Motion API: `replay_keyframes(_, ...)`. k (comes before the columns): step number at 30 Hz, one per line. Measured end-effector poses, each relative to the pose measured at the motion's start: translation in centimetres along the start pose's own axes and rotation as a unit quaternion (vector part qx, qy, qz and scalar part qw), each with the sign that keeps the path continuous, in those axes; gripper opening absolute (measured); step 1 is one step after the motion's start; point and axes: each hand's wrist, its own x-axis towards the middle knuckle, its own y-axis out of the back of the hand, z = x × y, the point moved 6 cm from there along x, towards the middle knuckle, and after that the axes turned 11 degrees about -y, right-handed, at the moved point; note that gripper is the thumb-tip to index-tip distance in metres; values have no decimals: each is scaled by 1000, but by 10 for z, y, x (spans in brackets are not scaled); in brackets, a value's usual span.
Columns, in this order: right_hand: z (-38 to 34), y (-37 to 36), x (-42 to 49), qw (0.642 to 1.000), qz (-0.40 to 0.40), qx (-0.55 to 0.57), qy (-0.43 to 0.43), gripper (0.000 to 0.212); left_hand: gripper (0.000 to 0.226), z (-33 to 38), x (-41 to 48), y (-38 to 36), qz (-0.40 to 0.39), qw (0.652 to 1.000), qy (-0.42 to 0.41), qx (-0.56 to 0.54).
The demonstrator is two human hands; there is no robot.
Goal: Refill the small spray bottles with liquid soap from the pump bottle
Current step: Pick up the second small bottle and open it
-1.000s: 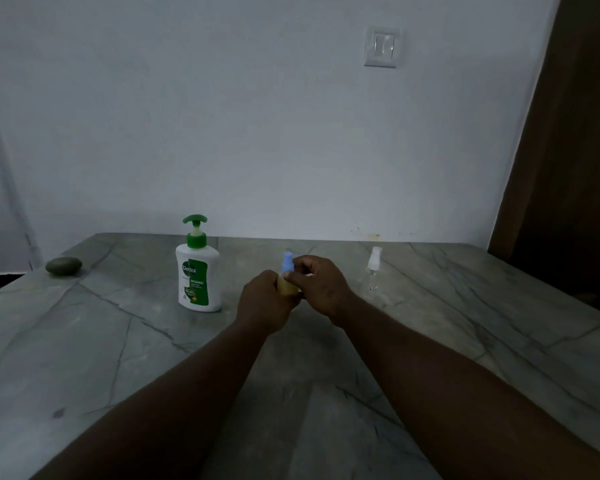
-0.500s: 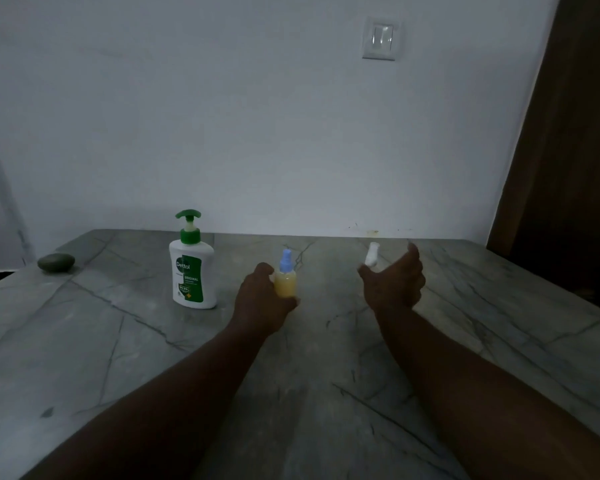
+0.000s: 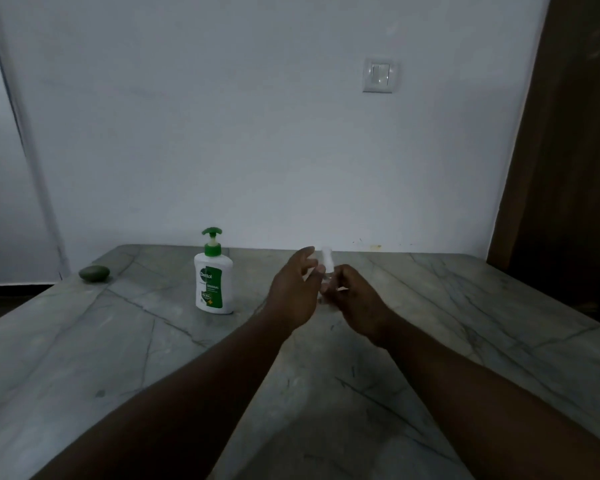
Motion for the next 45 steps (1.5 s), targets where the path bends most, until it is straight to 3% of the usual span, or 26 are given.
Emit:
replay_keyframes(5, -46, -32, -40, 988, -124, 89, 7, 30, 25, 22, -10, 27, -30, 980, 43, -192)
replay_keyframes(8, -64, -40, -55, 984, -151, 97, -2, 27, 33, 32, -19, 48, -85, 972, 42, -214)
replay_keyframes(10, -75, -47, -64, 984, -153, 88, -2, 27, 32, 35, -25, 65, -81, 973, 30, -212)
replay_keyframes(14, -97, -67, -79, 993, -100, 50, 26, 27, 20, 38, -36, 95, 37, 978, 42, -201)
replay_keyframes(18, -112, -98, -87, 997, -73, 12, 29, 25, 35, 39, -51, 121, 164, 977, 78, -114)
replay_keyframes(19, -116, -106, -88, 997, -79, 10, 24, 23, 41, 42, -53, 125, 144, 980, 80, -109)
replay_keyframes(21, -120, -114, -88, 997, -73, -8, 24, 20, 56, 49, -58, 122, 30, 983, 83, -160)
replay_keyframes(22, -121, -115, -87, 997, -65, -14, 35, 15, 58, 52, -62, 121, -24, 978, 85, -190)
replay_keyframes(24, -119, -111, -87, 998, -44, 7, 33, 19, 45, 54, -67, 129, -57, 974, 71, -207)
replay_keyframes(27, -115, -117, -89, 998, -54, 11, 30, 25, 29, 47, -71, 151, 1, 986, 66, -155)
replay_keyframes(32, -111, -137, -86, 998, -64, -6, 28, 25, 29, 22, -71, 170, 90, 985, 97, -112)
replay_keyframes(38, -108, -148, -79, 987, -27, -152, 40, 36, 25, -1, -77, 172, 171, 973, 135, -80)
replay_keyframes(40, -105, -154, -79, 988, -39, -147, 30, 36, 32, -4, -75, 170, 144, 977, 135, -76)
replay_keyframes(42, -99, -157, -78, 992, -50, -113, 11, 32, 41, -2, -73, 163, 61, 983, 128, -115)
replay_keyframes(45, -89, -153, -76, 998, -43, -45, -12, 26, 33, 1, -75, 157, -25, 967, 123, -221)
